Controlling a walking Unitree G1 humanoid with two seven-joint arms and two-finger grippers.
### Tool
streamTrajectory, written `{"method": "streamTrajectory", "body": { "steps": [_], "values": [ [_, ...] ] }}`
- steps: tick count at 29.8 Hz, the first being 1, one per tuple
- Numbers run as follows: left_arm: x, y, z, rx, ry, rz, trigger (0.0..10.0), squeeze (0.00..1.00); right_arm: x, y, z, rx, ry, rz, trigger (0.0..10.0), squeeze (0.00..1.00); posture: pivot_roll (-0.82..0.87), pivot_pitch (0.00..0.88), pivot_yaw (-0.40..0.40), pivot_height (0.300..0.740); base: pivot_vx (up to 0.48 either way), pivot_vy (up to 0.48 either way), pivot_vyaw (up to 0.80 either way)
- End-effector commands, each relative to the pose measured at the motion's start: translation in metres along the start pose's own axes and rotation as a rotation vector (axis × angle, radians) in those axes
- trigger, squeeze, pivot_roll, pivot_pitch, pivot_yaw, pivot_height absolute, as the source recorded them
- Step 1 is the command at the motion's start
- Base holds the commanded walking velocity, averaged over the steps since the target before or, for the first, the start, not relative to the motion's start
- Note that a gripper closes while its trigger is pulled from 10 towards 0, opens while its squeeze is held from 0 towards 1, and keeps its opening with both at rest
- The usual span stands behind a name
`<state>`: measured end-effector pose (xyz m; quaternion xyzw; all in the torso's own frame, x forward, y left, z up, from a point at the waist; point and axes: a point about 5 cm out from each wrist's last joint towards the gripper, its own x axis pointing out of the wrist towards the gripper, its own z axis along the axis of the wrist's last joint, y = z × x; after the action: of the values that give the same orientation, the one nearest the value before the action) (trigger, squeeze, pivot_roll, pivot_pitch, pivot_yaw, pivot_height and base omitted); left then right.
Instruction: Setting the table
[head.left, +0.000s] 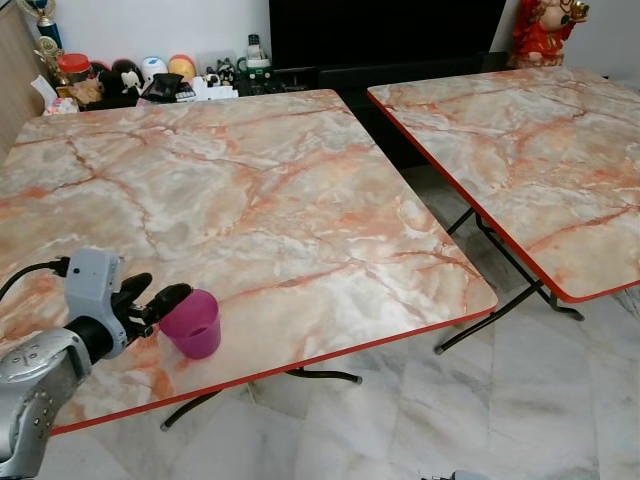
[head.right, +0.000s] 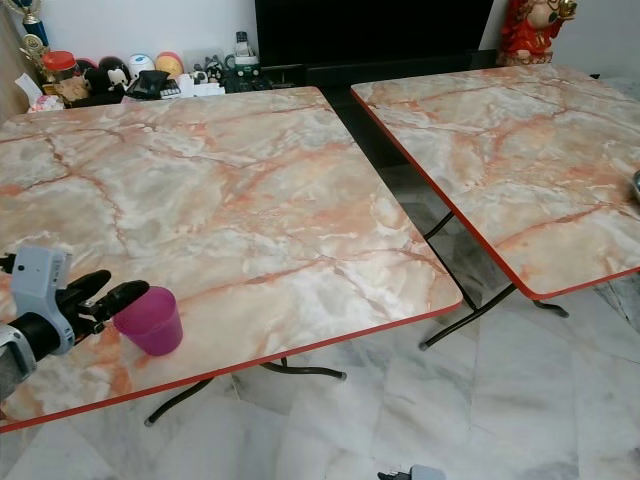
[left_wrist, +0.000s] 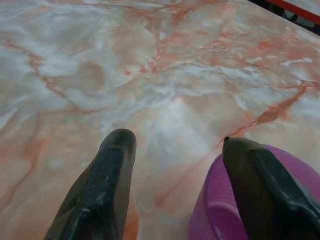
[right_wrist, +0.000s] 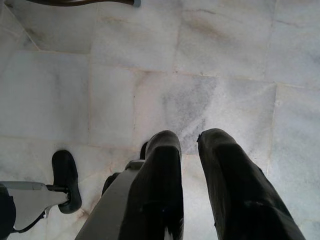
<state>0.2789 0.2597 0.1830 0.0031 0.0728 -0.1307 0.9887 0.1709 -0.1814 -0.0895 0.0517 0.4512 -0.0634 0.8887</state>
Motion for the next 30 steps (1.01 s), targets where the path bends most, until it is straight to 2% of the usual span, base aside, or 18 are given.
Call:
{"method": "streamTrajectory", "body": {
  "steps": [1, 6, 23, 30],
  "values": [
    [-0.006, 0.003, 0.007, 0.007, -0.005, -0.009, 10.0, 0.00, -0.001, -0.001, -0.007, 0.002, 0.024, -0.005, 10.0, 0.00, 0.19, 0.119, -0.027, 0.740, 0.000, 0.000, 0.00],
    [-0.011, 0.008, 0.005, 0.019, 0.035, 0.001, 10.0, 0.00, -0.001, -0.001, -0.008, 0.002, 0.026, -0.001, 10.0, 0.00, 0.20, 0.128, -0.028, 0.740, 0.000, 0.000, 0.00],
    [-0.011, 0.001, -0.003, 0.049, 0.095, -0.053, 10.0, 0.00, -0.001, 0.000, -0.008, 0.001, 0.028, 0.001, 10.0, 0.00, 0.20, 0.133, -0.028, 0.740, 0.000, 0.000, 0.00],
    [-0.010, 0.002, -0.007, 0.056, 0.125, -0.038, 10.0, 0.00, -0.001, 0.000, -0.008, 0.001, 0.029, 0.001, 10.0, 0.00, 0.20, 0.134, -0.029, 0.740, 0.000, 0.000, 0.00]
  ]
}}
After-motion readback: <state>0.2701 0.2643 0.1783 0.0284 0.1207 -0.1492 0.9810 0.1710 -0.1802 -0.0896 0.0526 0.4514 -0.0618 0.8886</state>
